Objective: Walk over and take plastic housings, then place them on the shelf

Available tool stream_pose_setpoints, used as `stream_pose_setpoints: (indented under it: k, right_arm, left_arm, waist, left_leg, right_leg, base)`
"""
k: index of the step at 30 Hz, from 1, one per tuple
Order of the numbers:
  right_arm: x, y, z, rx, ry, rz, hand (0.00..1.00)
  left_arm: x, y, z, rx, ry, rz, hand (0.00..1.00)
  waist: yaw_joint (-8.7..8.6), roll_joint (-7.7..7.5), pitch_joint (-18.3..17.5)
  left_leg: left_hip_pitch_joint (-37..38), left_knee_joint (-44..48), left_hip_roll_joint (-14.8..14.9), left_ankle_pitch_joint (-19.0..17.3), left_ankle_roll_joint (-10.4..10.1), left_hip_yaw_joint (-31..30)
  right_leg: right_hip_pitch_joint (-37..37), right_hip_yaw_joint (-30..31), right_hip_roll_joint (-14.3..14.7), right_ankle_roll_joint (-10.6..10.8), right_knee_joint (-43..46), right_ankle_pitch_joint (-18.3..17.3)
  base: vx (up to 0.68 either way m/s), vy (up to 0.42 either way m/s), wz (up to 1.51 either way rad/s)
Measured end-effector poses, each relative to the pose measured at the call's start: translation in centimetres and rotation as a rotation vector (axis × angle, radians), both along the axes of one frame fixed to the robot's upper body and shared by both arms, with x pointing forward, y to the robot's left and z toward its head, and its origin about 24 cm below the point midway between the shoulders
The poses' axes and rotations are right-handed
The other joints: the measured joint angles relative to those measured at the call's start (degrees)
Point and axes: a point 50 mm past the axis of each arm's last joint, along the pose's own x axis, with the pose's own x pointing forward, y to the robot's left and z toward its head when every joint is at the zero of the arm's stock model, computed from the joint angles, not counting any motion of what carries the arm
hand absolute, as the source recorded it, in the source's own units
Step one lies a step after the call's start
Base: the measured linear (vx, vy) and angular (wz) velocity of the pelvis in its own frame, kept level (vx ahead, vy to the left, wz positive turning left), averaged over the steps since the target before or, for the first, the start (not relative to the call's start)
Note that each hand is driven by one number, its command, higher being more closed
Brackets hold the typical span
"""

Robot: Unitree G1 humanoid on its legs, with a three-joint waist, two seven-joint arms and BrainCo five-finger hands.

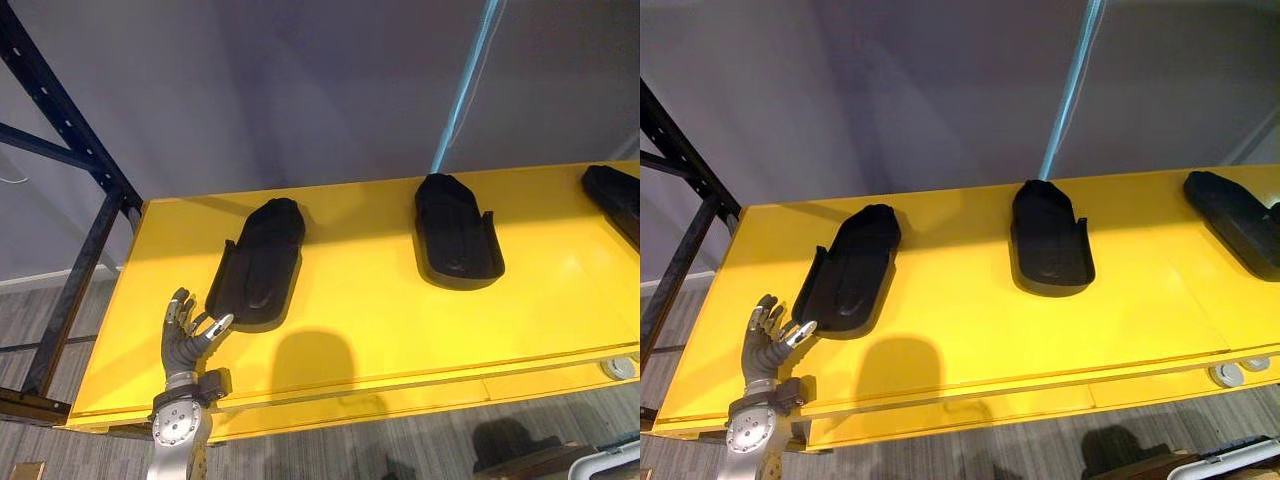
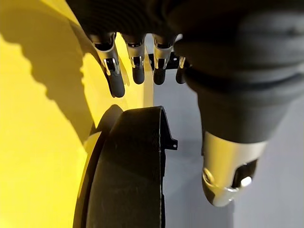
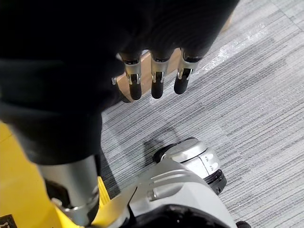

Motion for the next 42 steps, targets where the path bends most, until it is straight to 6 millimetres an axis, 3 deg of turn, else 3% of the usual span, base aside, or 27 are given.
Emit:
stream_pose_setpoints:
  k: [12,42]
  right_arm:
    - [0.4,-0.1,-0.1,0.027,-0.014,-0.013,0.00]
    - [0.5,-0.1,-0.1,0.035,-0.013,-0.008,0.00]
  left_arm:
    - [0.2,-0.4,0.2,-0.147,-0.052,-0.207,0.00]
    - [0.8,-2.1,-0.2,-0.216,-0.020,-0.356,0.00]
  waist:
    - [-0.68,0.05,0.3]
    - [-2.02,0.30,0.4]
  left_leg:
    - [-0.2,-0.3,-0.7,0.3,0.2,-1.1]
    - [0.9,-0.3,-0.7,0.1,0.1,-0.9]
  right_leg:
    - [0.9,-1.2,-0.6,0.2,-2.1,0.8]
    - [2.7,-1.2,-0.6,0.1,-2.9,0.8]
  base:
    - [0.00,0.006,0.04]
    - [0.01,0.000,0.01]
